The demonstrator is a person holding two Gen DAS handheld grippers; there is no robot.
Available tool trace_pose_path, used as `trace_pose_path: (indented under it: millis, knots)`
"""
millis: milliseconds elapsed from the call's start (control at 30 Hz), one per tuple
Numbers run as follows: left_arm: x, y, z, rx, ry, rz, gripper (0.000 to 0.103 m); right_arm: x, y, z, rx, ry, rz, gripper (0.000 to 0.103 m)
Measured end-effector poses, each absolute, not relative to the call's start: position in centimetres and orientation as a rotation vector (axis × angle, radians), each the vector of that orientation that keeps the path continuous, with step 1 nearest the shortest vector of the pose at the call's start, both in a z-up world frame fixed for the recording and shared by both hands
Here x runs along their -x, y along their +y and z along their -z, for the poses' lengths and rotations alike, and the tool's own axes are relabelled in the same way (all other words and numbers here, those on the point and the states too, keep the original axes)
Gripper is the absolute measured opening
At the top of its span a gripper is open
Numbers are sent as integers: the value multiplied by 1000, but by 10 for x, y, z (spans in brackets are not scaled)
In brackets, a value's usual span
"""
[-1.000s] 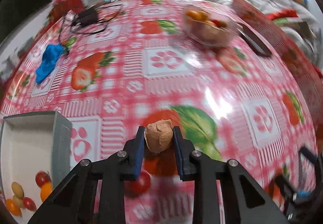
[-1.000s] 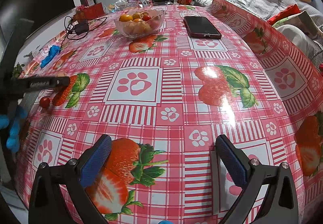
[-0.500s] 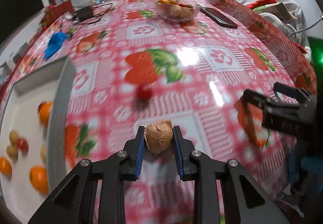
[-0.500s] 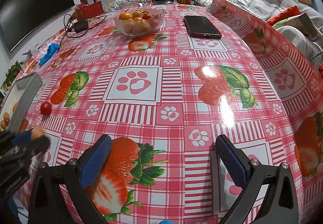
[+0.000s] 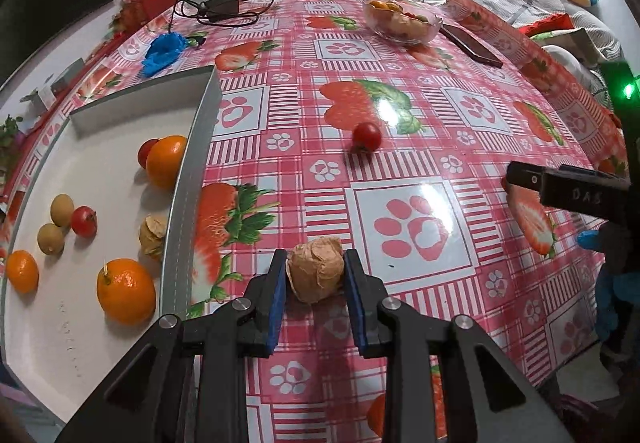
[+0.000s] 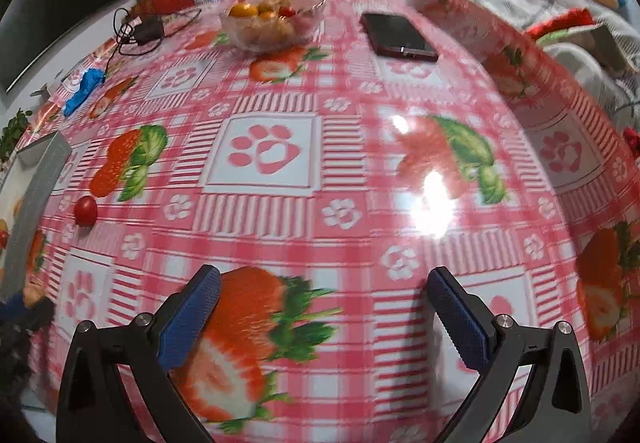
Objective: Organize fruits
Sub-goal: 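Reach the right tool toward the red cherry tomato while the left holds the wrinkled fruit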
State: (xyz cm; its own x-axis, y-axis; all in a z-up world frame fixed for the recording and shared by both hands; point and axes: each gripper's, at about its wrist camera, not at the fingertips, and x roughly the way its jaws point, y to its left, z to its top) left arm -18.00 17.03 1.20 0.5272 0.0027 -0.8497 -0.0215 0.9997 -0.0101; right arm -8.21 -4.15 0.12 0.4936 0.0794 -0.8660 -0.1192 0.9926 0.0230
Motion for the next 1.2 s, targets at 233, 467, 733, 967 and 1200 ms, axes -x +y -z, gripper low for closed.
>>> trace_pose_path:
  millis: [233, 467, 733, 967, 1200]
  knots:
    - [185, 176, -12, 32, 1002, -17, 32, 74, 24, -20, -6, 1056, -342, 103]
    - [187, 178, -12, 37, 1000, -13, 32, 58, 98, -12, 104, 1062, -440, 86]
    - [187, 177, -12, 31, 997, -11, 32, 68, 116, -9, 201, 1035, -440, 25]
    - [187, 176, -12, 25, 997, -13, 32, 85, 77, -11, 122, 1053, -427, 25]
    - [188, 174, -12, 16, 993, -21, 32, 111, 37, -13, 120, 1048, -375, 25]
